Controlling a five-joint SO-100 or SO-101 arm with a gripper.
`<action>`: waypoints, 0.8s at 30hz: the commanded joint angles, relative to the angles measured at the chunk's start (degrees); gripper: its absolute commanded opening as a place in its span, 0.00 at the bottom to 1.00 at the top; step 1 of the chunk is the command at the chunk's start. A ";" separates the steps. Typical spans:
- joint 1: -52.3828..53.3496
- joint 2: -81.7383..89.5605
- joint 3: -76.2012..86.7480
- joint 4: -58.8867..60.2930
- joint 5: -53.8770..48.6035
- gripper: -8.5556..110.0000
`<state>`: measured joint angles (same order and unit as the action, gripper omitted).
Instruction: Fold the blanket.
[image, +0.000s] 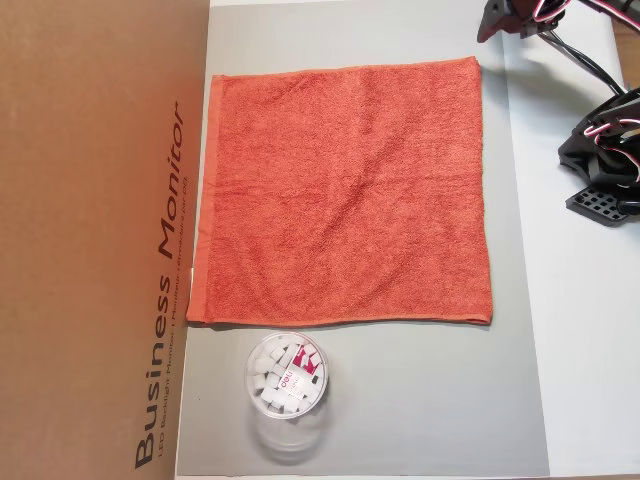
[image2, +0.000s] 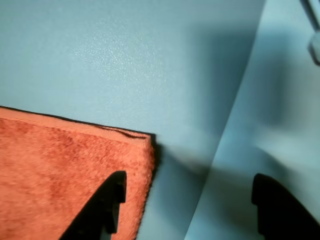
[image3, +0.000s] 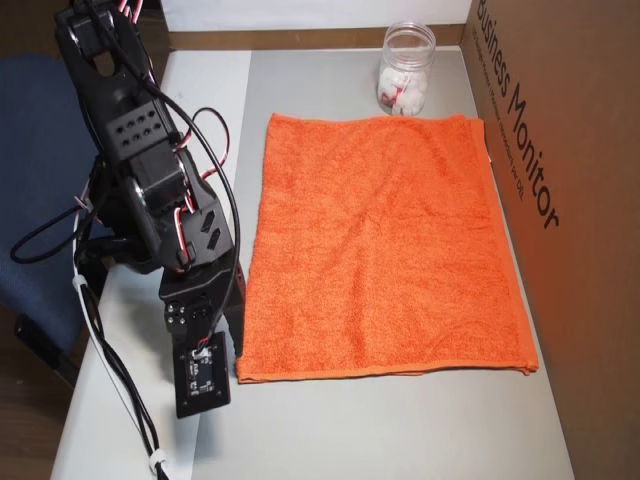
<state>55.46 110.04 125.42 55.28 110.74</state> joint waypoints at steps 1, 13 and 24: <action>-0.53 -0.97 2.11 -5.71 -2.81 0.29; -6.33 -5.80 4.75 -13.01 -3.34 0.29; -7.82 -9.76 4.39 -13.01 -3.34 0.29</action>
<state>47.90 100.46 130.61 43.07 108.02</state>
